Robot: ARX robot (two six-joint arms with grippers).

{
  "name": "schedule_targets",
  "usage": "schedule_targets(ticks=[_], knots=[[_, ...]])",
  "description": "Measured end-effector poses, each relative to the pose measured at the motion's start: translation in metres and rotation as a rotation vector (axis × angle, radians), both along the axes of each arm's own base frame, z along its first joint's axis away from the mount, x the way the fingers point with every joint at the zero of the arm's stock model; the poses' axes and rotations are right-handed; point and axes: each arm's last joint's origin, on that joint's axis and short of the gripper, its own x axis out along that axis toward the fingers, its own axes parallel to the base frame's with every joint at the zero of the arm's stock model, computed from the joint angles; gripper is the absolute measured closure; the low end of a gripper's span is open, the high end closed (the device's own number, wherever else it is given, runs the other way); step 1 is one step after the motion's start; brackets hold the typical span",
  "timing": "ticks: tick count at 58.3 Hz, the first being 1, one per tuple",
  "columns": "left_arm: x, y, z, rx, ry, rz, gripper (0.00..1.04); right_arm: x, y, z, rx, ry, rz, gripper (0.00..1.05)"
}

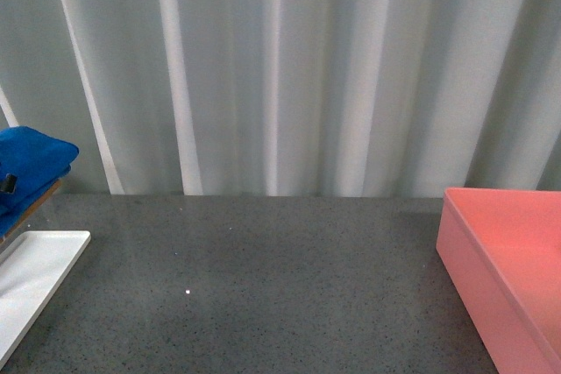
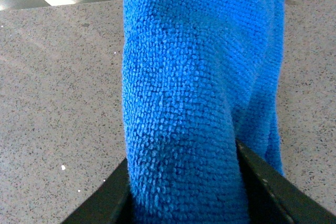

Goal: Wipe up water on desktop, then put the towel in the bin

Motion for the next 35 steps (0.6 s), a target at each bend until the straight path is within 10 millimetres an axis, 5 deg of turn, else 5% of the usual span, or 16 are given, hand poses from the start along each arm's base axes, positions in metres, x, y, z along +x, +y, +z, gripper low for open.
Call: schedule_targets(ticks=[12, 21, 28, 35], knots=[[-0.005, 0.000, 0.016, -0.058, -0.045, -0.027, 0.93, 0.000, 0.000, 0.000, 0.000, 0.000, 0.000, 0.07], [-0.016, -0.015, 0.045, -0.190, -0.182, -0.153, 0.98, 0.000, 0.000, 0.000, 0.000, 0.000, 0.000, 0.07], [-0.039, -0.069, 0.088, -0.443, -0.371, -0.413, 0.98, 0.000, 0.000, 0.000, 0.000, 0.000, 0.000, 0.07], [-0.062, -0.121, 0.108, -0.619, -0.456, -0.609, 0.98, 0.000, 0.000, 0.000, 0.000, 0.000, 0.000, 0.07]])
